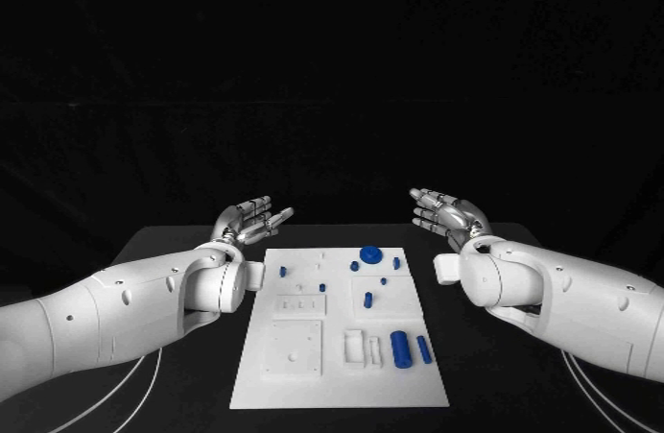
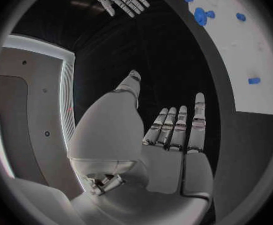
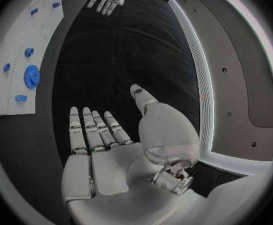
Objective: Assemble the parts on the task board
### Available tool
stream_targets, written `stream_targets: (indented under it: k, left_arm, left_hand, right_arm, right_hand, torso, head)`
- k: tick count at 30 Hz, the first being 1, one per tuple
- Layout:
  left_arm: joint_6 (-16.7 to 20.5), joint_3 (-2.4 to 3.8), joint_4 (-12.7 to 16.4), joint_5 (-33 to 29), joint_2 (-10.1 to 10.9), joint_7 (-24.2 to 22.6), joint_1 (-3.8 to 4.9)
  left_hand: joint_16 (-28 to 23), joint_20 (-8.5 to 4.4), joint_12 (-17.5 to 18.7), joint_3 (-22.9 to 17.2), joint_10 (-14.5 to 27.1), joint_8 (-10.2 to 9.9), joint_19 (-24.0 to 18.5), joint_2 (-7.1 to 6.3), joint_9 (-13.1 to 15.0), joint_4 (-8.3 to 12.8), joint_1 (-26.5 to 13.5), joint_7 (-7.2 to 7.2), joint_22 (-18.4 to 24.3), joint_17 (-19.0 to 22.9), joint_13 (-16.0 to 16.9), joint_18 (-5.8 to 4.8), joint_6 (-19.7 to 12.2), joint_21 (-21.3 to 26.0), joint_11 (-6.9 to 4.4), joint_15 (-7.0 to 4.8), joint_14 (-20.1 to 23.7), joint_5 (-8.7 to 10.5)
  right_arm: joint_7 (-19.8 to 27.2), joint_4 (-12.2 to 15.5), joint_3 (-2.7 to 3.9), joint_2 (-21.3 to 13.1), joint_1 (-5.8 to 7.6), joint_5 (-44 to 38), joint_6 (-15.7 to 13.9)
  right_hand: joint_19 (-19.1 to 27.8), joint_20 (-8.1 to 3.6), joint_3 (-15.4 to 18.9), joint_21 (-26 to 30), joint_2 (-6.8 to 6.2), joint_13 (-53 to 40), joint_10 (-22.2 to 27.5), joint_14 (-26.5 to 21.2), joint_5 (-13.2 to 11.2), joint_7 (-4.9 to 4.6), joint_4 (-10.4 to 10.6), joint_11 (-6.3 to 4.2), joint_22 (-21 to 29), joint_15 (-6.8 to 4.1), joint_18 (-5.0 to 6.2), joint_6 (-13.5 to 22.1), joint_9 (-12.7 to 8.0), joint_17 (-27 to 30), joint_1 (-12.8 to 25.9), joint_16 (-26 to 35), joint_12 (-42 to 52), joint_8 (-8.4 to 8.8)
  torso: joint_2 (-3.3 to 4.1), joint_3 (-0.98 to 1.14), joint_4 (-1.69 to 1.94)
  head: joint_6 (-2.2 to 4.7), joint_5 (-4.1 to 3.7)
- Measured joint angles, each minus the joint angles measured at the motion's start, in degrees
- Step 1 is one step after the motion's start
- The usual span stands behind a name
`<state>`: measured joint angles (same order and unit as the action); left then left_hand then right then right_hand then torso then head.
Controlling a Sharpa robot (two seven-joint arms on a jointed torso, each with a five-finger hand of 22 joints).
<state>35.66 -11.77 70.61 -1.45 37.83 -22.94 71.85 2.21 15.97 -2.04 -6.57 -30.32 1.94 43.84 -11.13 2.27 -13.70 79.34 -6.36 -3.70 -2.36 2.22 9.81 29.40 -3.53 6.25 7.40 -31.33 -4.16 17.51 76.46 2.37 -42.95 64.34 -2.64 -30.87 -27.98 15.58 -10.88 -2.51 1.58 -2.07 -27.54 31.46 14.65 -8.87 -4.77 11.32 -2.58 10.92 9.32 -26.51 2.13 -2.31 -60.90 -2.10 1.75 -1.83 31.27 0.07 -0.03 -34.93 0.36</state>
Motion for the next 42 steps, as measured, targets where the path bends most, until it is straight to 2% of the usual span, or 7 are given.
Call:
stream_targets:
  k: [4, 12, 19, 21, 26, 34, 42]
  left_arm:
    - [-2.9, -1.45, -2.8, -0.4, -1.0, 1.9, 1.63]
    - [-5.5, -1.72, -3.4, -0.9, -1.1, 3.6, 1.96]
    - [-7.1, -1.71, -1.7, -1.0, 1.1, 3.9, 2.10]
    - [-7.6, -1.71, -0.6, -1.0, 1.8, 3.9, 2.39]
    - [-8.7, -1.67, 2.2, -0.4, 3.7, 4.0, 3.26]
    - [-10.3, -1.47, 7.6, 2.3, 7.3, 4.4, 5.21]
    - [-11.8, -1.20, 12.1, 4.4, 9.9, 4.9, 6.51]
  left_hand:
    - [0.0, 0.50, 0.0, -0.3, -1.2, 0.3, 1.5, -0.40, 0.1, -0.3, 2.6, -0.38, -0.2, -0.1, 0.1, 0.93, 1.2, 0.0, 0.30, 0.20, -1.3, 0.00]
    - [0.0, 0.50, 0.0, -0.5, -2.5, 0.3, 1.9, -0.36, 0.1, 0.1, 2.6, -1.00, -0.1, -0.2, 0.1, 0.92, 1.9, -0.1, 0.88, 0.44, -3.1, -0.22]
    - [0.8, -1.98, -0.5, -0.6, -11.0, 0.6, 6.5, 4.51, 0.4, 7.7, -0.2, -2.45, -0.6, -0.8, 0.5, 1.09, 8.9, -1.5, 2.48, 2.32, -18.5, -0.73]
    - [1.9, -4.09, -0.8, -0.5, -17.1, 1.0, 8.6, 5.77, 0.7, 9.5, -0.3, -2.79, -0.9, -1.0, 0.7, -1.02, 13.2, -2.6, 2.80, 2.71, -24.6, -1.21]
    - [4.5, -9.57, -1.3, 0.2, -33.2, 1.8, 14.7, 8.95, 1.3, 14.5, 0.1, -2.33, -2.1, -1.5, 1.0, -4.49, 27.1, -6.5, 1.31, -0.92, -35.5, -1.67]
    - [11.0, -14.56, -1.3, -1.4, -39.4, 2.0, 19.1, 9.44, 1.3, 18.8, 0.6, -1.37, -6.1, -2.8, 1.0, -6.29, 30.1, -13.6, -1.17, -5.04, -43.5, -1.99]
    - [26.7, -16.11, -1.5, -0.8, -39.6, 2.0, 12.5, 10.43, 1.4, 22.9, -1.2, -1.06, -18.1, -7.5, 1.1, -7.64, 30.4, -29.2, -1.34, -6.32, -40.7, -2.21]
  right_arm:
    - [-5.1, -3.8, 0.67, 0.5, 1.21, -1.7, 6.5]
    - [-11.5, -6.9, 1.09, 0.9, 2.05, -4.6, 14.7]
    - [-12.2, -10.0, 1.10, 1.5, 2.07, -16.8, 16.3]
    - [-12.1, -10.4, 1.13, 1.8, 2.12, -21.4, 16.3]
    - [-11.8, -11.1, 1.48, 2.6, 2.43, -33.4, 16.2]
    - [-12.1, -11.6, 2.12, 4.5, 4.10, -55.3, 16.9]
    - [-15.5, -11.3, 2.24, 6.2, 5.30, -74.8, 19.4]
  right_hand:
    - [-0.8, 0.18, -0.4, -0.2, -0.01, 0.0, -0.7, 1.0, 0.3, -0.18, -0.5, 0.14, -0.1, 0.15, 0.00, -0.7, 0.1, -0.1, -1.8, 0.0, 0.2, -0.21]
    - [-3.7, -0.73, -0.5, -0.5, -0.68, -0.1, -3.4, 3.6, 0.9, -0.37, -2.9, 0.63, -0.3, 1.28, 0.00, -3.1, 0.2, -0.2, -5.5, -0.2, 0.2, -0.21]
    - [-11.4, -2.30, -1.2, -1.8, -1.38, -0.6, -11.7, 11.8, 1.6, -1.21, -5.1, 0.30, -0.8, 1.05, -0.91, -10.8, 0.5, -0.6, -8.5, -0.6, 0.6, -0.67]
    - [-14.7, -3.14, -1.7, -2.6, -1.69, -0.7, -16.3, 16.2, 1.6, -1.28, -5.6, -0.24, -1.0, 0.33, -0.91, -14.8, 0.7, -0.8, -8.8, -0.9, 0.8, -0.87]
    - [-26.8, -7.41, -3.4, -7.1, -2.56, -1.0, -27.7, 31.4, 2.7, -0.26, -7.3, -2.56, -2.4, -3.80, -1.01, -25.6, 1.2, -2.2, -9.6, -2.9, 1.1, -1.33]
    - [-43.8, -14.91, -4.8, -19.2, -3.65, -1.2, -37.3, 47.7, 5.1, 1.43, -9.4, -5.77, -8.3, -9.93, -1.79, -34.7, 1.4, -12.6, -9.9, -18.5, 1.1, -1.55]
    - [-51.7, -18.34, -9.3, -37.8, -6.65, -1.2, -39.5, 51.9, 3.7, 2.42, -11.0, -6.93, -23.0, -12.35, -2.30, -37.5, 1.6, -30.9, -8.7, -43.3, 1.3, -1.54]
  torso:
    - [0.00, 0.01, -0.01]
    - [0.00, 0.00, -0.01]
    - [0.13, -0.23, 0.00]
    - [0.29, -0.26, 0.05]
    - [1.04, -0.30, 0.55]
    - [2.68, -0.35, 2.07]
    - [4.30, -0.30, 3.91]
  head:
    - [0.00, 0.00]
    - [-0.02, 0.03]
    - [-0.86, 0.72]
    - [-0.81, 0.69]
    - [-0.45, 0.19]
    - [0.18, -1.36]
    - [0.48, -3.08]
